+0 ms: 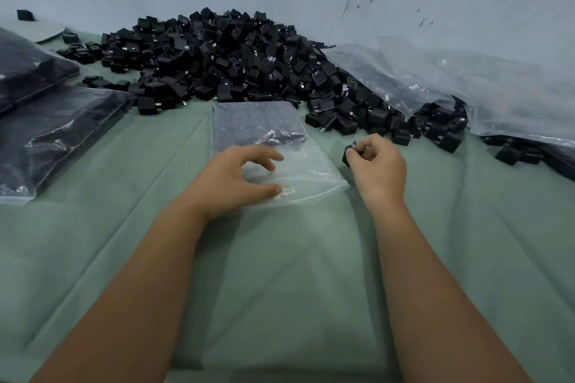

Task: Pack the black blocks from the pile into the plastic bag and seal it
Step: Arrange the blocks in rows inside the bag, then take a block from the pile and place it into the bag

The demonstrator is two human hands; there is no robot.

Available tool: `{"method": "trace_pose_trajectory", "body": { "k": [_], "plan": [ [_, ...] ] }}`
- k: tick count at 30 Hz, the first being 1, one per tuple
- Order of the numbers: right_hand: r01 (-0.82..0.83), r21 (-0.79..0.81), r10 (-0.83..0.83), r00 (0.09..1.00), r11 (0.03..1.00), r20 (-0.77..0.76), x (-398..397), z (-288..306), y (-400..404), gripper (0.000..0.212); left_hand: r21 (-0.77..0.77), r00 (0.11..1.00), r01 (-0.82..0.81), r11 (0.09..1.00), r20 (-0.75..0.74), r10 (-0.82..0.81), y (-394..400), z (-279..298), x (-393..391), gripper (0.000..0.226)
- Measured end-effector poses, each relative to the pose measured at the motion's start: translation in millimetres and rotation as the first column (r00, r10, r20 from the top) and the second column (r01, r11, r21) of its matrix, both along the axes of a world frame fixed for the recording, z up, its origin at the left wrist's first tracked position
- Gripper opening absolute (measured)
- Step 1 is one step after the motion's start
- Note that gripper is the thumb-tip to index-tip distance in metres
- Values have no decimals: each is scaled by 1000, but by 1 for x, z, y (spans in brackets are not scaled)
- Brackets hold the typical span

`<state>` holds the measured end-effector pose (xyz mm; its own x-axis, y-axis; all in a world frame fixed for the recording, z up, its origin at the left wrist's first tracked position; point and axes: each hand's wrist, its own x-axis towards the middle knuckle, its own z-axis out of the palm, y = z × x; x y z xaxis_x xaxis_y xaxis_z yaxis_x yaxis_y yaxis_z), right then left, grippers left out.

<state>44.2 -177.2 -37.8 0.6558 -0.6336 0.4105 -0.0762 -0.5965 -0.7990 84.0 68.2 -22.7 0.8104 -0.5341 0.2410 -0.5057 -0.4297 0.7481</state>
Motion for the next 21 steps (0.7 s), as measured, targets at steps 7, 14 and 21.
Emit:
{"method": "trace_pose_trajectory", "body": {
  "k": [7, 14, 21],
  "plan": [
    [50, 54, -59, 979, 997, 196, -6, 14, 12, 17, -136, 983, -182, 974, -4, 183, -3, 1, 2, 9],
    [-462, -270, 531, 787, 845, 316, -24, 30, 96, 19, -85, 986, -162, 983, -54, 158, -5, 1, 3, 15],
    [-454, -607, 387, 888, 652, -248, -13, 12, 110, 18, -292, 955, -295, 910, -127, 269, -2, 3, 4, 8]
  ]
}}
